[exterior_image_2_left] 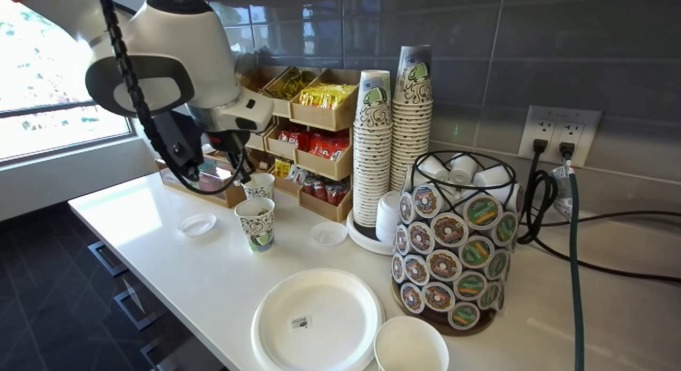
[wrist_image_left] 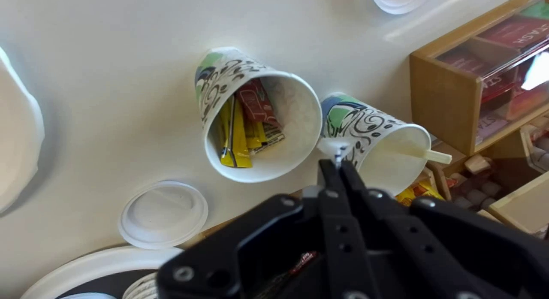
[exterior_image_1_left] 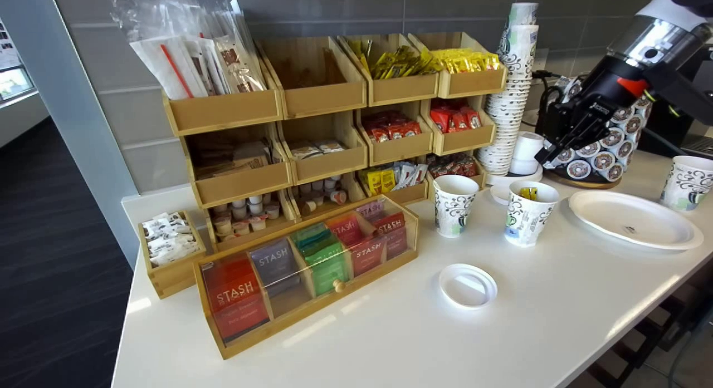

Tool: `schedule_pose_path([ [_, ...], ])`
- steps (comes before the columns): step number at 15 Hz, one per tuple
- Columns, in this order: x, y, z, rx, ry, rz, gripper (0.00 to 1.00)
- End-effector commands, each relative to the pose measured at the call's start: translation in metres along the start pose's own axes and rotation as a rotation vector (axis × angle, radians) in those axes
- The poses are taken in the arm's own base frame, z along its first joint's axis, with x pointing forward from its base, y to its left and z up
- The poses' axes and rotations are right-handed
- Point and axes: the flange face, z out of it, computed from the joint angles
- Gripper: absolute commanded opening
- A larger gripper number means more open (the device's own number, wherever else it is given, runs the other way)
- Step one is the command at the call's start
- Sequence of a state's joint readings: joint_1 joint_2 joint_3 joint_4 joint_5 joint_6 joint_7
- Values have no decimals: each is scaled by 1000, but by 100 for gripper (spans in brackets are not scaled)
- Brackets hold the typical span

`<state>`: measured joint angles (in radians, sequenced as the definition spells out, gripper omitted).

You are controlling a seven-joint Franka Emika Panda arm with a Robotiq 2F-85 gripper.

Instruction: Put the white packet into the cup

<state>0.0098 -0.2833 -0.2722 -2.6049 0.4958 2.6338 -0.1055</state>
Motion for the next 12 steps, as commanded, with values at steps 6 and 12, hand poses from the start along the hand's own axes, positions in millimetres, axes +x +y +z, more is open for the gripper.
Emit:
schedule_pose_path([
  [6,18,18,16,-28,-12,44,66],
  [12,12,54,-24,-86,26,85,100],
])
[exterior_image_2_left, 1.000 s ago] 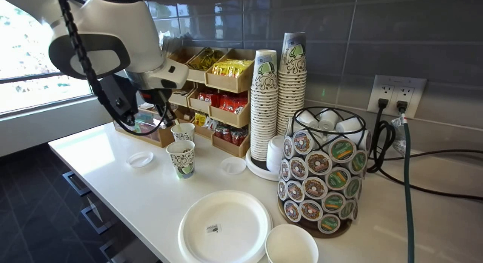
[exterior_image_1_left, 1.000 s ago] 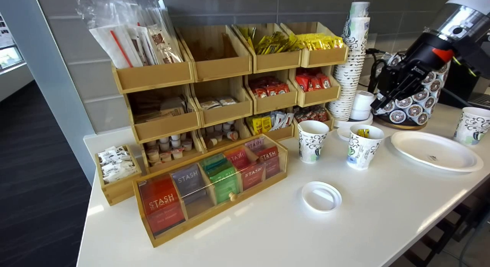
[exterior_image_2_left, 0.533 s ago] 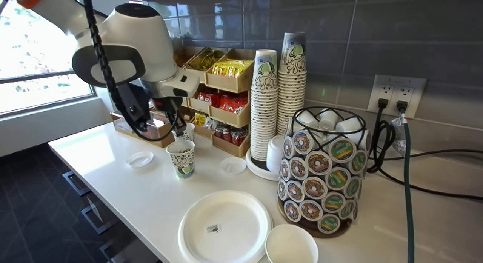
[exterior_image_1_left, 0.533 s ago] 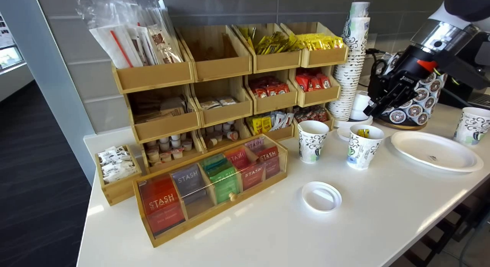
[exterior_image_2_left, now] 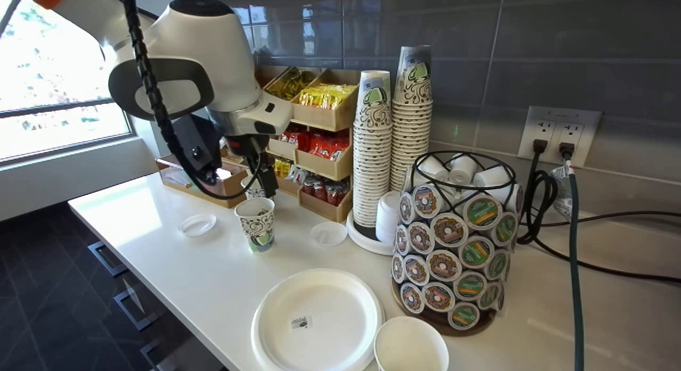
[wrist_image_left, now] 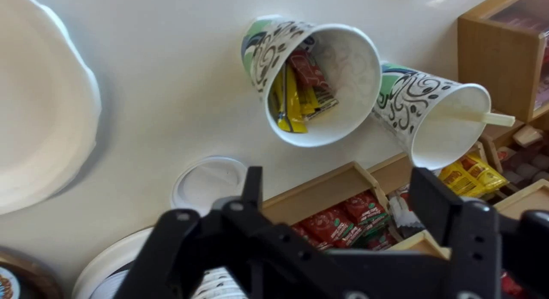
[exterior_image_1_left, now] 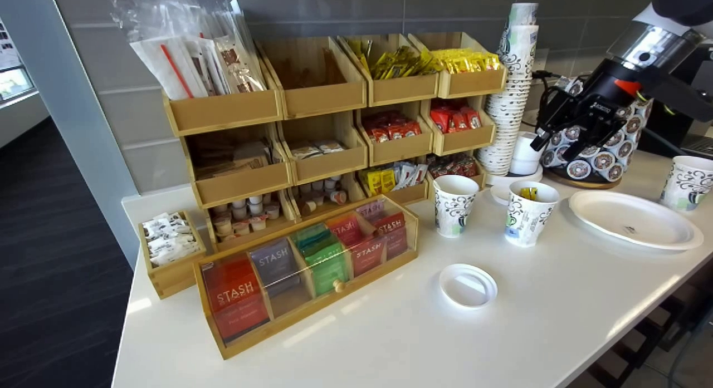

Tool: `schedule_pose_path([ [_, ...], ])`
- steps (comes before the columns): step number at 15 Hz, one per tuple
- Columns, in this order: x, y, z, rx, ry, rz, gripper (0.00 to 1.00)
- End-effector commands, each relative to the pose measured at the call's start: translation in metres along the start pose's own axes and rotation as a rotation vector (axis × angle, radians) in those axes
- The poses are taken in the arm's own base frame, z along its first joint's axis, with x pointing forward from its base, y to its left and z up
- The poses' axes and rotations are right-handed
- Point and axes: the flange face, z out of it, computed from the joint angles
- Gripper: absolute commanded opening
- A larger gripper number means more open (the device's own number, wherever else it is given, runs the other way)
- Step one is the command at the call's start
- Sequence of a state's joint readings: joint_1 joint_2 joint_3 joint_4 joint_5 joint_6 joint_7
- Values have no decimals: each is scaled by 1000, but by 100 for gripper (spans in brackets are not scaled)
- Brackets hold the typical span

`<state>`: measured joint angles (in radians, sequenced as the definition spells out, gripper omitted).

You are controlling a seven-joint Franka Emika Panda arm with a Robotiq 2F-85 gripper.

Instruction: Put the white packet into the cup

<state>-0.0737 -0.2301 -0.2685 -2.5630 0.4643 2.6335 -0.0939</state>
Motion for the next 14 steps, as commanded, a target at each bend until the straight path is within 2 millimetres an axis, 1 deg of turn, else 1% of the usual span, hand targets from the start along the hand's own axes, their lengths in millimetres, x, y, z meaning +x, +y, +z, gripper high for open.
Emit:
schedule_pose_path([
  [1,-10,37,-25,-63,14,38,100],
  [4,-17,72,-40,-121,33,79,100],
  [7,-25,95,-55,-158,76,84,100],
  [8,-12,86,-45,-144,60,76,100],
  [10,-16,94,-53,-151,74,81,100],
  [14,-19,93,-55,-150,77,78,100],
])
